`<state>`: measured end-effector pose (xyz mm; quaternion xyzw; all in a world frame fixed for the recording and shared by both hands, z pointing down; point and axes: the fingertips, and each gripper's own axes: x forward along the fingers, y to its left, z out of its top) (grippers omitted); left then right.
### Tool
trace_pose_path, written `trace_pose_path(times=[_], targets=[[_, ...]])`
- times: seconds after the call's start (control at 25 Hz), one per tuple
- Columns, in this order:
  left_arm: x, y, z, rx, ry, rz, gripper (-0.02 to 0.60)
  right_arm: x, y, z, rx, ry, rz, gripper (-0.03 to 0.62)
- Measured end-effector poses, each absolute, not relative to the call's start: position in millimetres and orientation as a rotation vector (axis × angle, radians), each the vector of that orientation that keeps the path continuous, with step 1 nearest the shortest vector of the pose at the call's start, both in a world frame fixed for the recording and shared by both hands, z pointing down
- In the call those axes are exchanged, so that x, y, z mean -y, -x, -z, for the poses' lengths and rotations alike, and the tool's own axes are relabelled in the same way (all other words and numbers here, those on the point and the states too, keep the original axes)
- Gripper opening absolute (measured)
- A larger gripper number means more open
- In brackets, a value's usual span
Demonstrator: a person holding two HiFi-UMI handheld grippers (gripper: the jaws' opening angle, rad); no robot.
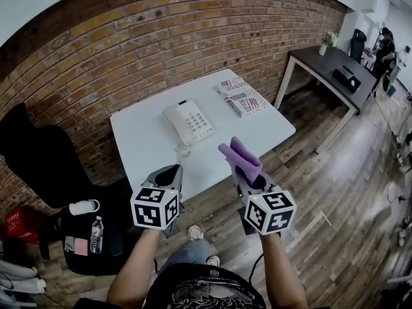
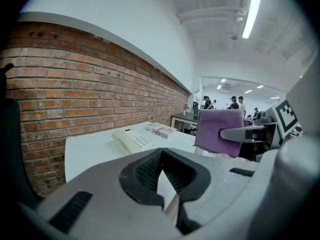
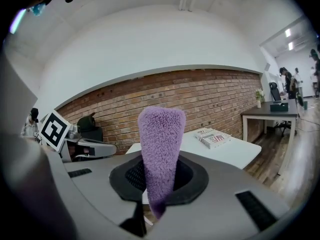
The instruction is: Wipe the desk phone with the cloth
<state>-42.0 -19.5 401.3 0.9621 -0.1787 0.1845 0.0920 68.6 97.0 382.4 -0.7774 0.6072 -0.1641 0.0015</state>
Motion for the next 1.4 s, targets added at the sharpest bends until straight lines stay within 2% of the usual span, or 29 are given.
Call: trace_pose_path(times=[0.32,0.8,1.4], targets=[[55.6,17.6,-415.0,0.582,-2.827,-0.54,0.005,-47.3,-89.9,-391.2,-2.038,2.395,0.511,0.044],[160.4,-38.4,-441.1,0.694,-2.732,-0.561,0.005,77.4,-156.6,-412.8,-2.249,2.326,0.563,0.044],[262.1,-57.3,-462.5,0.815,-2.599,-0.553,0.005,237.9,-201.6,-430.1,-2.592,2.278,0.571,0.044]])
